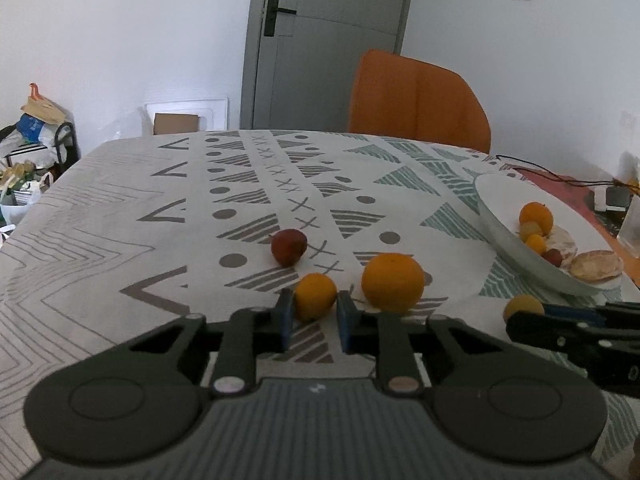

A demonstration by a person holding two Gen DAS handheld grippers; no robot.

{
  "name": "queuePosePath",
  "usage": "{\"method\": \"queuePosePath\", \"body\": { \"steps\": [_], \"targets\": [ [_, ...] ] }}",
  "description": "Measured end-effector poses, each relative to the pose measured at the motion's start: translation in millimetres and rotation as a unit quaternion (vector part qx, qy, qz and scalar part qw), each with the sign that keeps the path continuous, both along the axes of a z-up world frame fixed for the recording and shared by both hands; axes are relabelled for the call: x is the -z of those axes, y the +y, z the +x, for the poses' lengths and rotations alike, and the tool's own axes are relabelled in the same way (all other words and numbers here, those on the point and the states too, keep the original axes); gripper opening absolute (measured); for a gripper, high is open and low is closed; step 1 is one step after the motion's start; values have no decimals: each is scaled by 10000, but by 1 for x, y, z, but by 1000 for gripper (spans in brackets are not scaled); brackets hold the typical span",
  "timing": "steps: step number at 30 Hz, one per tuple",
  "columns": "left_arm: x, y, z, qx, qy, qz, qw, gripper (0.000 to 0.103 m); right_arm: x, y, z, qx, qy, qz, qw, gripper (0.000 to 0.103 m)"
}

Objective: Organize fruits
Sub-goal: 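Close the left tool on a small tangerine while the right tool holds the yellow-brown fruit, then carry both fruits onto the white plate and open both tools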

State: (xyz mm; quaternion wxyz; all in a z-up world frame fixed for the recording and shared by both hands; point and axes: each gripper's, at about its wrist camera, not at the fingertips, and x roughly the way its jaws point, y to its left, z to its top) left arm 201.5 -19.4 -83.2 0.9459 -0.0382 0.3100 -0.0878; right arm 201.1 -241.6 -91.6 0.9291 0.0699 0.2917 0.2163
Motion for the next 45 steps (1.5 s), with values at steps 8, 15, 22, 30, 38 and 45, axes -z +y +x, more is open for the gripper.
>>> {"method": "queuePosePath", "body": {
  "steps": [8, 15, 22, 30, 38, 45],
  "targets": [
    [-7, 3, -5, 0, -22, -69, 10000, 21, -3, 0, -3, 19, -80, 7, 10000, 24],
    [-17, 3, -16, -1, -124, -98, 9999, 21, -10, -3, -7, 53, -213, 24, 9998, 24],
    [-30, -2, -23, 28, -297, -46, 9995, 21, -17, -12, -13, 123, -340, 100, 9993, 24],
    [-43, -14, -28, 94, -417, -21, 9991, 21, -24, -26, -17, 187, -422, 247, 9986, 24],
    [-50, -31, -29, 219, -521, 64, 9984, 21, -27, -41, -18, 315, -477, 347, 9978, 24],
    [-50, -49, -26, 349, -555, 81, 9978, 21, -29, -59, -15, 466, -500, 356, 9970, 24]
  ]
}}
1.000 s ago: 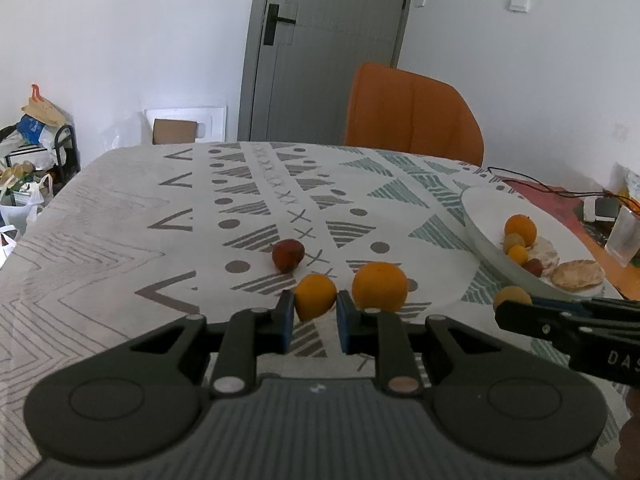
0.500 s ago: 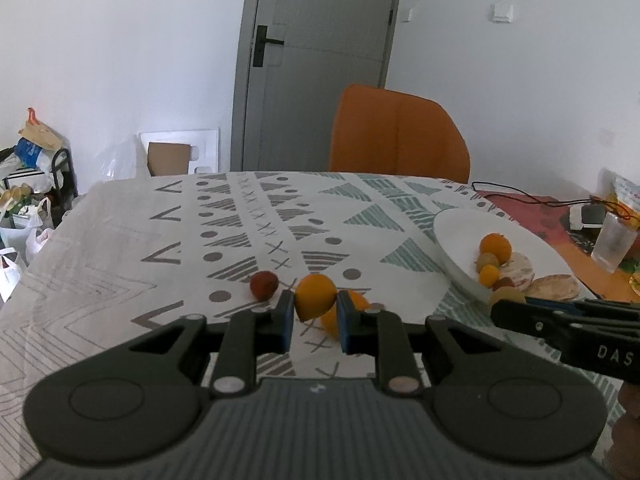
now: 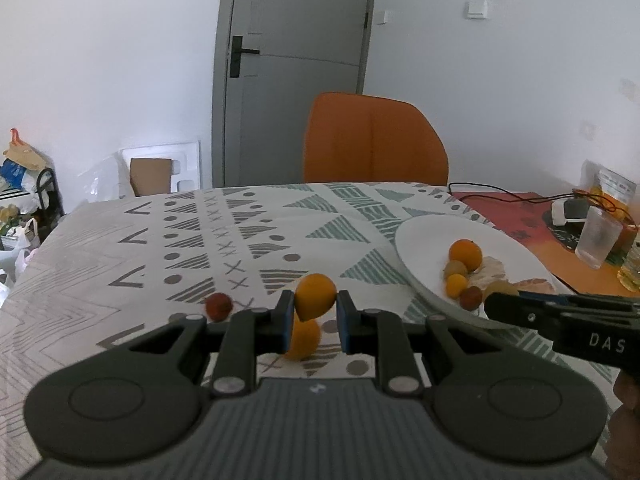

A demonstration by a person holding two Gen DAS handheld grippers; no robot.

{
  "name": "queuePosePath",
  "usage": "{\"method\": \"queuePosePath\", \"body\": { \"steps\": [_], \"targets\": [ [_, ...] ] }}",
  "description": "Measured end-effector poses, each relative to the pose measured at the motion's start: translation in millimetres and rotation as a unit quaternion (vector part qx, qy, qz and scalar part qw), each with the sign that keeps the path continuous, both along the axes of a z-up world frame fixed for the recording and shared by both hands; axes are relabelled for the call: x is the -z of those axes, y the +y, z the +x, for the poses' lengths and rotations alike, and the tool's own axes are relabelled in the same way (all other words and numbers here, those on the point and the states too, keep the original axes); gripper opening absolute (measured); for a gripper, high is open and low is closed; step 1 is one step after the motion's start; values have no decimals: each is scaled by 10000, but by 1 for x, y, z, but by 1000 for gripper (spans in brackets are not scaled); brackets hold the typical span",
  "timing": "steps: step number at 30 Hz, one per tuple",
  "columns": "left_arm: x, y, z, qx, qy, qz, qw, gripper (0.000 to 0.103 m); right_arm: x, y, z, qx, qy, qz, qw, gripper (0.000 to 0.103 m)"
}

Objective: Organize fruits
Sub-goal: 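Carry both fruits onto the white plate and open both tools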

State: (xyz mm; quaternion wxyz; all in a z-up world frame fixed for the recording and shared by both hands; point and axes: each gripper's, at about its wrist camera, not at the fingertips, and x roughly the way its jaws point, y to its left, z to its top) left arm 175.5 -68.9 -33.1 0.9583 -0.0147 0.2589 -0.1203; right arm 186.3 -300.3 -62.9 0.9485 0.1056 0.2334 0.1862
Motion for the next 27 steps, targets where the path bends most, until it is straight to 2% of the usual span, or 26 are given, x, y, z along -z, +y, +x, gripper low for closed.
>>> {"method": "queuePosePath", "body": {
  "steps": [13, 27],
  "targets": [
    [1, -38, 19, 271, -10, 136, 9995, 21, 12, -32, 18, 249, 152, 151, 9995, 24],
    [4, -71, 41, 520, 33, 194, 9985, 21, 26, -46, 39, 363, 357, 257, 9984, 25]
  ]
}}
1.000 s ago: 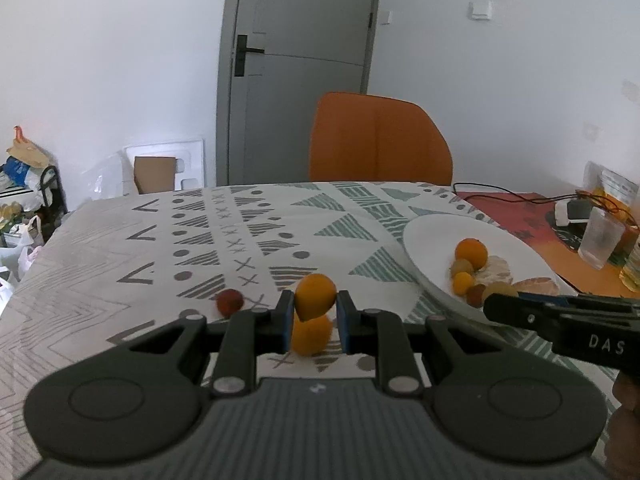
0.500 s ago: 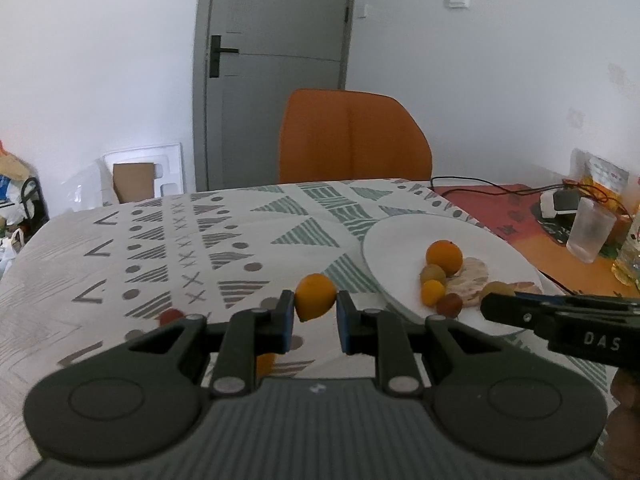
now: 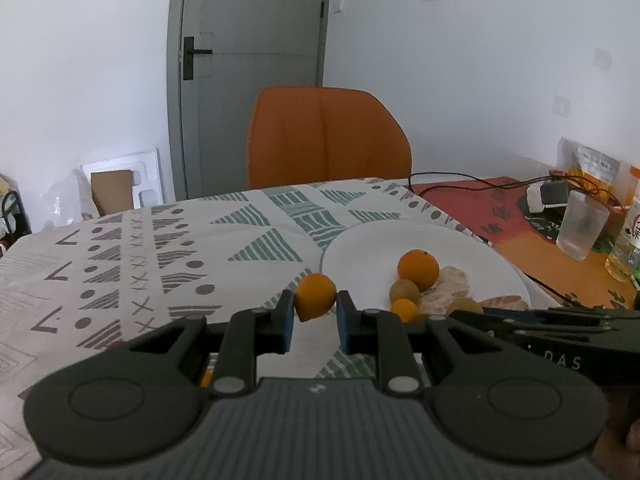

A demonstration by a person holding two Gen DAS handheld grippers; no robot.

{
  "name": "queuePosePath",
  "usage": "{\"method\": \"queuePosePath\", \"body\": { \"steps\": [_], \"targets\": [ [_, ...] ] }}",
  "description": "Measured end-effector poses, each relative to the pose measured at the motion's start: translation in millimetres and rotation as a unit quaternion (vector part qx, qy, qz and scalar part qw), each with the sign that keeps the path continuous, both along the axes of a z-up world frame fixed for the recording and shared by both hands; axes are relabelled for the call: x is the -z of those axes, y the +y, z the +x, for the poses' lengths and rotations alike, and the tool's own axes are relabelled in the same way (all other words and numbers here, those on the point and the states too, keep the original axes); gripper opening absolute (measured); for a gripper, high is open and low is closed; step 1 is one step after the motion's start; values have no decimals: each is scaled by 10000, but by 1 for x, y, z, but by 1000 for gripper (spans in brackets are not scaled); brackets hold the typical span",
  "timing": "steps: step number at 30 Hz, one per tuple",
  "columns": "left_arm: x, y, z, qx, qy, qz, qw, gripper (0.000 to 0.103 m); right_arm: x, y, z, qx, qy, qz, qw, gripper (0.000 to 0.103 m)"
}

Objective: Organize fruits
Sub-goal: 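Carry both fruits onto the white plate and open both tools, then move both open tools back from the plate over the remaining fruit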

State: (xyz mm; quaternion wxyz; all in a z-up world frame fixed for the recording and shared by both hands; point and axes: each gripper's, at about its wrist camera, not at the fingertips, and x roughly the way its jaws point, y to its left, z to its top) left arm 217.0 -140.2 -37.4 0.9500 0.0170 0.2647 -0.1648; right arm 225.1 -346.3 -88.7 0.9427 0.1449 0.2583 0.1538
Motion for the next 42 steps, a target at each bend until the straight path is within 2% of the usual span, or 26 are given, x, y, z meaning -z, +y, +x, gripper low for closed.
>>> {"method": "queuePosePath", "body": {
  "steps": [7, 14, 20, 23, 25, 30, 33, 37, 42],
  "targets": [
    [5, -15, 7, 162, 61, 23, 9998, 21, 0, -15, -8, 208, -45, 24, 9998, 41],
    [4, -32, 8, 409, 88, 5, 9991, 21, -3, -20, -16, 270, -118, -48, 9996, 48],
    [-9, -39, 6, 414, -136, 90, 9990, 25, -5, -18, -22, 294, -116, -89, 9995, 49],
    [-9, -34, 5, 313, -72, 101, 9994, 35, -7, -14, -23, 255, -120, -119, 9995, 51],
    [-9, -26, 4, 207, 13, 84, 9998, 52, -8, -11, -24, 215, -139, -140, 9996, 52],
    [-13, -3, -3, -96, 11, 59, 9999, 73, -10, 1, -25, 111, -158, -204, 9996, 61],
    [-16, 13, -7, -289, 17, -39, 9996, 80, -13, 9, -28, 4, -190, -224, 9996, 64],
    [-19, 27, -14, -469, -12, -103, 9988, 85, -18, 21, -33, -79, -294, -314, 9990, 79],
    [-19, 40, -24, -687, -101, -90, 9975, 93, -20, 32, -37, -190, -281, -357, 9988, 88]
  ]
}}
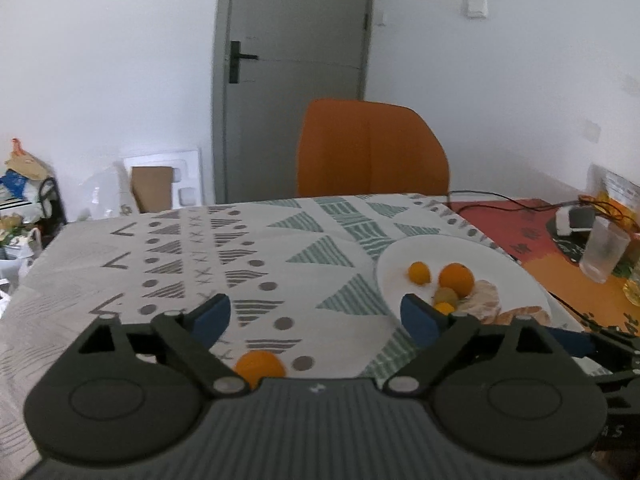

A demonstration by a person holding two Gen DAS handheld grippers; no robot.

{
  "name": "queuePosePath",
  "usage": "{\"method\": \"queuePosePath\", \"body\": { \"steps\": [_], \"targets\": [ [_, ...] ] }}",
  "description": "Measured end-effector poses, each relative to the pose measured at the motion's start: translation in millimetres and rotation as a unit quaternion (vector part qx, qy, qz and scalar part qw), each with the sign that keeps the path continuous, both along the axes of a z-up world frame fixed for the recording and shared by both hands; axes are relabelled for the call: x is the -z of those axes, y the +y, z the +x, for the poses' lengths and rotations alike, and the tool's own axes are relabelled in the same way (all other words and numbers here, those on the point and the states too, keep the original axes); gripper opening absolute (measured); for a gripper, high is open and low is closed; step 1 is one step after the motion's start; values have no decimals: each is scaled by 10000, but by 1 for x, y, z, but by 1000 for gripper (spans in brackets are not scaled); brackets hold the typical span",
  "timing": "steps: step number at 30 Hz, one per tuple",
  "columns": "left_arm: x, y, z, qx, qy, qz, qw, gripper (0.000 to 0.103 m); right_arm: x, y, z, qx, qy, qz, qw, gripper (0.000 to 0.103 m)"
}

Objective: Organize fruits
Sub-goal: 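Move both open tools back from the plate over the remaining fruit, then lower the right tool onto the orange on the cloth and close it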

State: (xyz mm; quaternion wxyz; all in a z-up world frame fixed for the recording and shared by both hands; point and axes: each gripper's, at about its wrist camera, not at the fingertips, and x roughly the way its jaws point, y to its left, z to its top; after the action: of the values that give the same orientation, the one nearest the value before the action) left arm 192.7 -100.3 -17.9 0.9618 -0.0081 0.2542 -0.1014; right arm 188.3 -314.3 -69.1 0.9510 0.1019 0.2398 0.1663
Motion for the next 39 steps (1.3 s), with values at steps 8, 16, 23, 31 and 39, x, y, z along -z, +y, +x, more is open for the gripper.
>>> {"method": "queuePosePath", "body": {
  "steps": [8, 16, 23, 31, 39],
  "targets": [
    [2, 25, -12, -252, 51, -146, 9996, 96, -3, 13, -4, -87, -26, -6, 10000, 94],
    [4, 42, -21, -425, 68, -166, 9989, 97, -3, 25, -7, -203, -1, -1, 9998, 95],
    [9, 58, -26, -537, 148, -151, 9983, 97, -3, 38, -7, -377, 7, -21, 9993, 95],
    [11, 80, -27, -641, 219, -279, 9973, 97, -2, 56, -1, -552, 94, -51, 9984, 95],
    [22, 101, -25, -806, 382, -373, 9953, 97, 1, 75, 8, -729, 198, -160, 9970, 95]
  ]
}}
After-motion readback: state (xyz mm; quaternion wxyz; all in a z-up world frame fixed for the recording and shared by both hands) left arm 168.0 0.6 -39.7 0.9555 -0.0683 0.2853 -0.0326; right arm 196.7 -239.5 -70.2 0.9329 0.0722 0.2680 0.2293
